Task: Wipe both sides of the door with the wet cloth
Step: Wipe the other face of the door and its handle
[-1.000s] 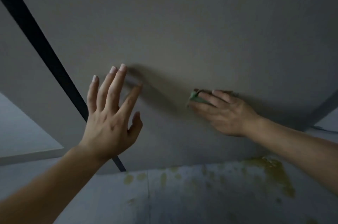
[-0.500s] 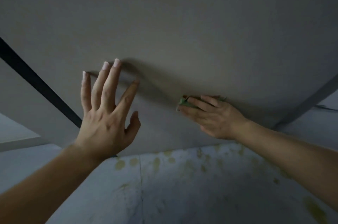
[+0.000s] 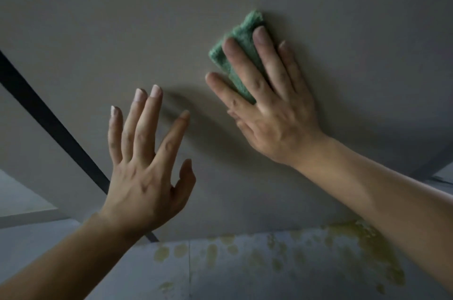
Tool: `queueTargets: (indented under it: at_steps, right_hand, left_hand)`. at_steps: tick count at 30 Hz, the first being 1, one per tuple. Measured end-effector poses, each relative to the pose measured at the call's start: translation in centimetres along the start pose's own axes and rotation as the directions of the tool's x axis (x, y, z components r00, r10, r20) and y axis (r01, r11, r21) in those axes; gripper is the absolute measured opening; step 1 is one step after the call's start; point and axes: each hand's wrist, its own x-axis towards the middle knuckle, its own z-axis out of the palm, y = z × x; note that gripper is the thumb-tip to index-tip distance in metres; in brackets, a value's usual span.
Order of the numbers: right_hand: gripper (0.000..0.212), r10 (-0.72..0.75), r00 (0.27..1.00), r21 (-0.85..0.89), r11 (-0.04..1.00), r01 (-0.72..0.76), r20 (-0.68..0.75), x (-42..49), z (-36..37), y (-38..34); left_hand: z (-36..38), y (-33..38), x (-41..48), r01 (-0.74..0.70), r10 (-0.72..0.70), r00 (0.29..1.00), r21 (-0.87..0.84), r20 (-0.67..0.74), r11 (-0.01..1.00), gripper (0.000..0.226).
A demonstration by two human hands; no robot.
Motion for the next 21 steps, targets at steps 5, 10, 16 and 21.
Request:
queueTargets:
  at_steps: [5, 10, 16, 21]
  right_hand:
    - [0.054, -0.044, 0.999, 0.029, 0.999, 0.045, -0.029, -0.7, -0.1, 0.8]
    - [0.046, -0.097, 0.995, 0.057, 0.994, 0.097, -0.003, -0.3, -0.6, 0.8]
    - [0.056, -0.116, 0.992, 0.055, 0.992, 0.113, 0.042, -0.1, -0.6, 0.7]
    - [0.044, -0.204, 0.978, 0.139, 0.971, 0.195, 0.053, 1.4, -2.0, 1.9]
  left_hand:
    - [-0.4, -0.3, 0.3, 0.006, -0.006, 1.000, 0.018, 0.004, 1.000, 0.065]
    - [-0.7, -0.1, -0.5, 0.021, -0.021, 1.000, 0.008, 0.007, 1.000, 0.065]
    - [-1.1, -0.3, -0.2, 0.038, -0.038, 0.999, 0.009, 0.014, 0.999, 0.065]
    - [-1.9, -0.4, 0.7, 0.047, -0.047, 0.999, 0.016, 0.006, 0.999, 0.067]
